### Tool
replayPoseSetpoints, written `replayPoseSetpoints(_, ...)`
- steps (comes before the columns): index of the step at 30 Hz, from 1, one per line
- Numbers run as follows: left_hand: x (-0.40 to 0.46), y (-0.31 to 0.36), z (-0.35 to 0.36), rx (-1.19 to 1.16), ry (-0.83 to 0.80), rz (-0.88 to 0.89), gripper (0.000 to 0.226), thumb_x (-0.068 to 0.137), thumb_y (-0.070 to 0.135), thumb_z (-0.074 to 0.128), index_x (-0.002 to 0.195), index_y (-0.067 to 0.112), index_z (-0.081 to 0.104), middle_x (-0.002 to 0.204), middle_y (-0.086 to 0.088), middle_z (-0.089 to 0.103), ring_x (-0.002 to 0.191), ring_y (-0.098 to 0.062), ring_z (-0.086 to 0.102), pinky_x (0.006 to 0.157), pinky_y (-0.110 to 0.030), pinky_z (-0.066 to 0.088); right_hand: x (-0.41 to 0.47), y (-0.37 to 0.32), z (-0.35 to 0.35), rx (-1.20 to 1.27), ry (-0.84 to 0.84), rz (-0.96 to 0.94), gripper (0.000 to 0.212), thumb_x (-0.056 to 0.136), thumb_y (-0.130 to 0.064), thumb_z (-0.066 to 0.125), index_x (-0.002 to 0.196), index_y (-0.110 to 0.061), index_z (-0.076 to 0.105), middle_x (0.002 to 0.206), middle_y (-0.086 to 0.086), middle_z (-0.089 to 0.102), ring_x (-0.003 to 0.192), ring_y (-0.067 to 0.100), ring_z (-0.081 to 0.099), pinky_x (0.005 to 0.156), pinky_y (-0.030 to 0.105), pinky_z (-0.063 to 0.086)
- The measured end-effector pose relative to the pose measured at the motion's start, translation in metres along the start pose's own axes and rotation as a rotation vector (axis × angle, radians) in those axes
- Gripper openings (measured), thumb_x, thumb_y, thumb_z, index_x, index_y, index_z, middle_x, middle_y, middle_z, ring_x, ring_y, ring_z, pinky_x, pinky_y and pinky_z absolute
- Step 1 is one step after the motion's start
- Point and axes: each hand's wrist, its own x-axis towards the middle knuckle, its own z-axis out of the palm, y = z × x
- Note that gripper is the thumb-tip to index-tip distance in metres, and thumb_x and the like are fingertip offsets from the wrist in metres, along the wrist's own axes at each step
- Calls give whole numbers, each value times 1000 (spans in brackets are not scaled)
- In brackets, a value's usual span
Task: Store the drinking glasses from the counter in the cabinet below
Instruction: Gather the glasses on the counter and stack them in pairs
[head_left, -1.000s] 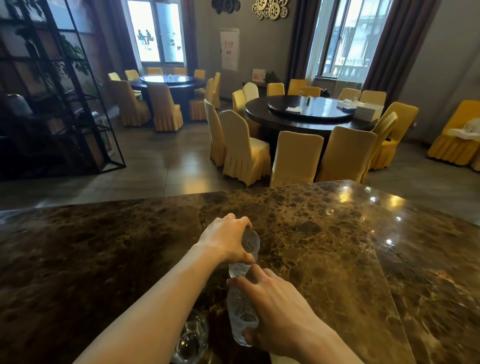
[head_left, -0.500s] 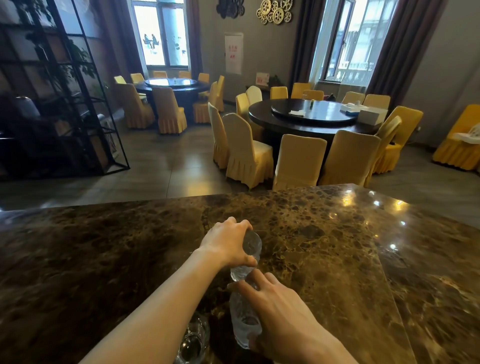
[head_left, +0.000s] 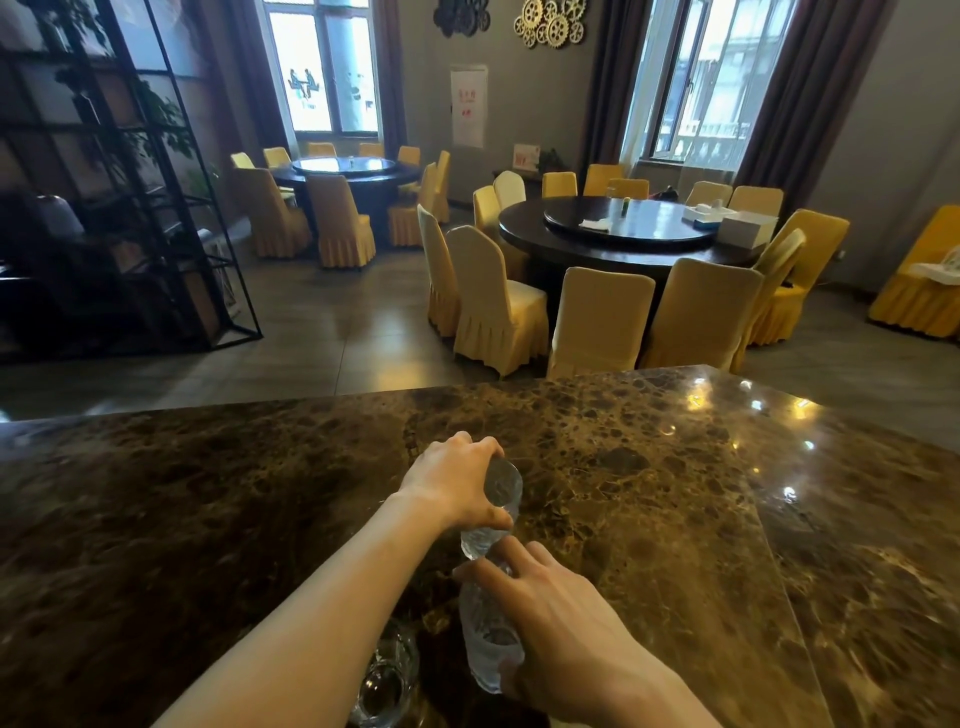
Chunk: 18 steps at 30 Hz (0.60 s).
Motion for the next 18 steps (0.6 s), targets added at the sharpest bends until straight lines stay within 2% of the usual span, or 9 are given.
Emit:
replayPoseSetpoints(7,-3,2,-3,4,-17,7,87,63,64,81,136,38,42,127,3,52,118,-24,51,92,-39,51,-1,-1,-1,1,13,-16,93,75,-32,80,145,-46,20,150,-4,27,122,23,37,94,39,51)
replayPoseSetpoints(11,-9,2,-14,23,-28,-12,98,64,78,68,146,43,27,140,1,50,124,-28,51,97,-45,47,-3,0,-3,26,12,-32,93,76,-33,80,145,-49,20,148,-6,27,123,23,38,94,41,50)
replayPoseSetpoints(14,-23,-7,-27,22,60,-28,88,73,80,57,147,44,25,142,2,51,122,-25,55,96,-45,49,-5,0,-9,68,22,-39,89,76,-56,75,147,-49,20,150,-12,24,124,18,37,100,38,46)
replayPoseSetpoints(16,-38,-19,-37,-4,136,-51,77,79,75,55,145,43,30,137,5,55,119,-20,57,96,-44,50,-6,0,-14,87,69,-25,88,73,-74,64,147,-48,24,146,-15,32,124,13,38,101,35,44)
replayPoseSetpoints(18,-58,-36,-47,-18,199,-92,67,83,72,53,141,43,36,129,11,58,113,-15,59,94,-44,51,-6,-2,-20,83,155,-17,78,78,-76,56,145,-47,31,139,-20,39,121,7,41,99,28,44)
